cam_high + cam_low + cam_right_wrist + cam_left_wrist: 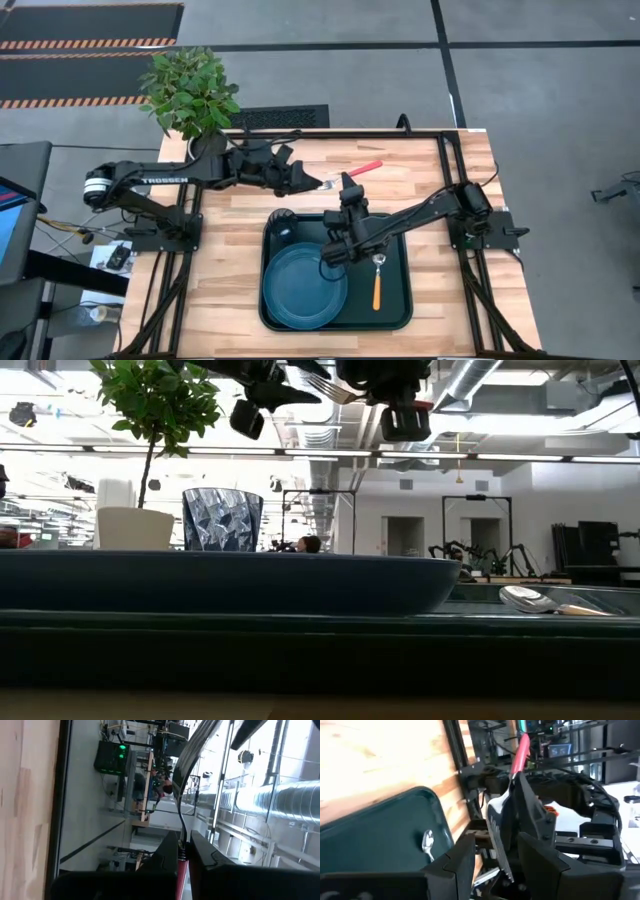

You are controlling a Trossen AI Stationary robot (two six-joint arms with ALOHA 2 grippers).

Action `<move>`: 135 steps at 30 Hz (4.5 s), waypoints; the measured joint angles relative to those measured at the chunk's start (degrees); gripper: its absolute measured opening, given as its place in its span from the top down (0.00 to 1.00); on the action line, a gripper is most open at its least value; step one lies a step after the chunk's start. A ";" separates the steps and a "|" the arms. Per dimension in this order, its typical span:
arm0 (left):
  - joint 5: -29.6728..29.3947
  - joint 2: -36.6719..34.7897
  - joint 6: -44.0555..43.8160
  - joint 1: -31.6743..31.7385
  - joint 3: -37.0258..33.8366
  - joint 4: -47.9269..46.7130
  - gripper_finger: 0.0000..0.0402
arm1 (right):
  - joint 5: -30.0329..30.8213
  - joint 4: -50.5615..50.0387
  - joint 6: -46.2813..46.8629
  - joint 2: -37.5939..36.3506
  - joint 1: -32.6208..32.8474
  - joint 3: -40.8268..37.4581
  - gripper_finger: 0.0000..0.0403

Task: Pick and place plate/cup/fork/spoon on tray
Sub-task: Put the pink fork on the black serving tray to the left of the brown spoon

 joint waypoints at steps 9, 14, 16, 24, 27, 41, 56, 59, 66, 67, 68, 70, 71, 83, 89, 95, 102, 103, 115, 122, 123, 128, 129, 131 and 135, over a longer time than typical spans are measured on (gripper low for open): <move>0.77 0.07 -0.72 0.00 0.00 1.94 0.67 | -0.02 -0.08 -0.10 0.02 -0.49 0.00 0.95; 0.79 0.07 -0.66 0.00 0.00 2.35 0.73 | 0.00 0.03 -0.78 0.02 -0.46 0.00 0.95; 0.69 0.07 -0.44 0.19 0.00 2.34 0.77 | 0.09 0.44 -1.38 0.02 -0.46 0.00 0.95; 0.31 0.07 0.46 0.26 0.00 2.27 0.90 | 0.22 0.81 -1.46 0.02 -0.46 0.00 0.95; 0.30 0.07 0.67 0.26 0.00 2.16 0.93 | 0.30 0.77 -1.61 0.02 -0.46 0.00 0.95; -0.98 0.07 4.22 0.33 -0.04 1.30 1.00 | 0.34 0.87 -1.47 0.00 -0.41 0.00 0.91; -0.70 0.04 7.18 2.50 -0.04 2.23 1.00 | -0.49 2.39 7.93 0.00 1.60 0.00 0.45; -0.79 0.00 9.29 3.41 0.00 2.31 1.00 | -1.24 2.41 11.24 0.00 3.51 0.00 0.39; 1.47 -0.02 19.09 5.57 0.04 1.03 1.00 | -23.85 1.38 30.42 -0.49 8.22 -0.07 0.40; 2.08 -0.02 21.28 5.90 0.04 -0.05 1.00 | -28.65 0.75 32.66 -0.77 8.37 -0.04 0.40; 2.59 -0.02 23.68 6.24 0.04 -1.36 1.00 | -32.79 -0.04 34.16 -0.95 8.35 -0.01 0.40; 3.92 -0.02 29.93 6.92 0.04 -4.98 1.00 | -40.68 -1.63 35.79 -1.18 8.15 -0.06 0.41; 4.36 -0.02 32.42 7.09 0.04 -7.21 1.00 | -44.35 -2.28 36.01 -1.59 8.13 -0.11 0.41; 8.95 -0.02 49.97 2.65 0.04 -23.33 1.00 | -70.95 -0.84 37.87 -16.71 13.00 -0.04 0.41; 9.53 0.01 52.77 -1.53 0.76 -23.87 1.00 | -64.15 7.61 42.39 -27.02 9.33 0.02 0.41; 9.27 5.48 55.87 -5.19 10.25 -29.63 1.00 | -64.52 10.34 40.48 -30.59 4.05 0.04 0.41; 9.74 20.38 67.71 -7.66 29.63 -47.57 1.00 | -69.84 14.43 39.18 -30.09 0.40 -5.40 0.41; 9.68 22.16 69.17 -7.91 32.10 -49.07 1.00 | -70.73 16.96 39.65 -30.14 0.24 -7.64 0.41; 12.53 27.26 76.33 -9.62 39.06 -47.90 1.00 | -70.44 58.07 39.19 -39.83 1.55 -35.45 0.41; 12.26 27.26 75.34 -9.87 39.06 -44.84 1.00 | -70.28 69.21 39.03 -40.75 2.99 -43.77 0.41; 12.27 27.26 75.02 -9.77 39.06 -44.40 1.00 | -70.29 69.58 38.99 -40.46 3.23 -43.80 0.41; 12.15 27.26 74.42 -9.70 39.06 -43.93 1.00 | -70.34 73.48 35.74 -38.82 3.05 -43.85 0.41; 12.16 27.26 74.27 -9.70 39.06 -43.88 1.00 | -70.31 73.75 35.03 -38.87 2.98 -43.82 0.41; 12.21 27.26 73.82 -9.70 39.06 -43.53 1.00 | -70.40 73.79 34.42 -38.89 2.76 -43.78 0.41; 12.18 27.26 73.31 -9.70 39.06 -43.37 1.00 | -70.55 73.81 33.28 -38.88 1.84 -43.78 0.42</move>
